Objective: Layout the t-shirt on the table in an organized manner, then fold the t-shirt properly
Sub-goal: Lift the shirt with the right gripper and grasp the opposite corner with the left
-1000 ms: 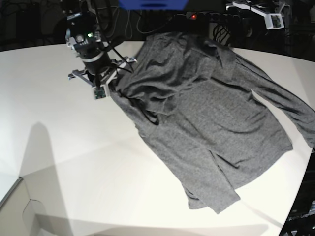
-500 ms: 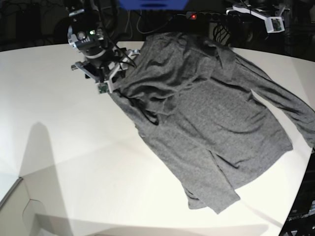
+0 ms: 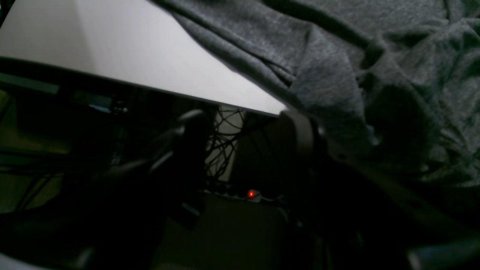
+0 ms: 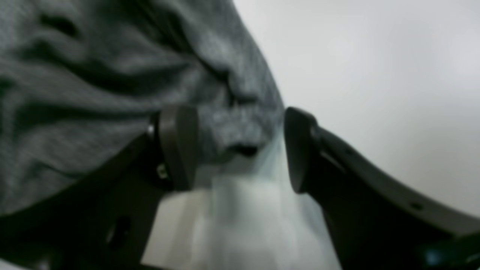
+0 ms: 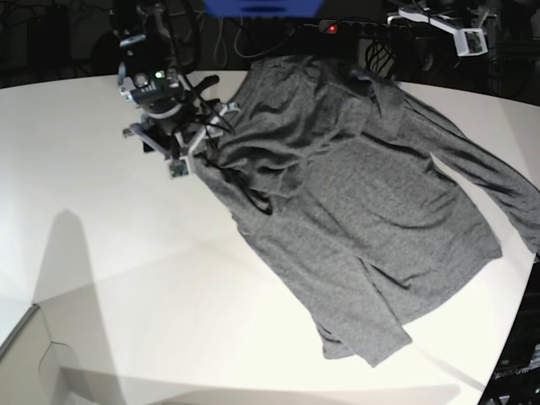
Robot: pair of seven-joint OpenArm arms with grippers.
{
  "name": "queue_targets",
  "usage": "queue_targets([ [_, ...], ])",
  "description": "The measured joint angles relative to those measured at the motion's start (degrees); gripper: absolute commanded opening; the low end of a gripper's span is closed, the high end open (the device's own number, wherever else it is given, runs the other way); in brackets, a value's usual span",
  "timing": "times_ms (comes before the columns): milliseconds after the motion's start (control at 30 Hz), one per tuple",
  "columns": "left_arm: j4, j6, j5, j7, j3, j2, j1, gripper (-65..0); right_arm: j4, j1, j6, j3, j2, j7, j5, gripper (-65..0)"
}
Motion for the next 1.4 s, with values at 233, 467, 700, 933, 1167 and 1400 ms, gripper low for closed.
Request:
queue_targets([
  [233, 0.00, 0.00, 0.00, 0.00, 0.00, 0.00, 0.02, -34.7, -3.52, 0.98, 0.00, 0.00, 0.00, 0.02, 0.00, -39.8],
  [467, 0.00, -0.02, 0.00, 0.00, 0.00, 0.00, 0.00, -34.7, -3.50, 1.05, 0.00, 0.00, 0.02, 0.00, 0.15, -64.4],
  [700, 0.74, -0.02, 0.00, 0.15, 0.00, -0.15, -0.07, -34.7, 0.33, 6.86, 0.00, 7.63, 0.07, -0.61, 0.35, -65.0],
  [933, 0.96, -0.02, 0.00, -0.02, -0.04, -0.52, -2.62, -34.7, -2.14, 15.19, 0.00, 14.19, 2.82, -0.94, -0.04, -65.0],
  [1167, 1.01, 0.04, 0.00, -0.04, -0.09, -0.02, -8.48, -34.3, -11.02, 23.12, 0.02, 18.38, 4.96, -1.38, 0.57, -65.0],
  [1400, 1.07, 0.13, -0.04, 0.02, -0.11, -0.09, -14.51, -34.3, -21.20, 33.92, -0.02, 25.62, 8.04, -0.85, 0.22, -65.0],
])
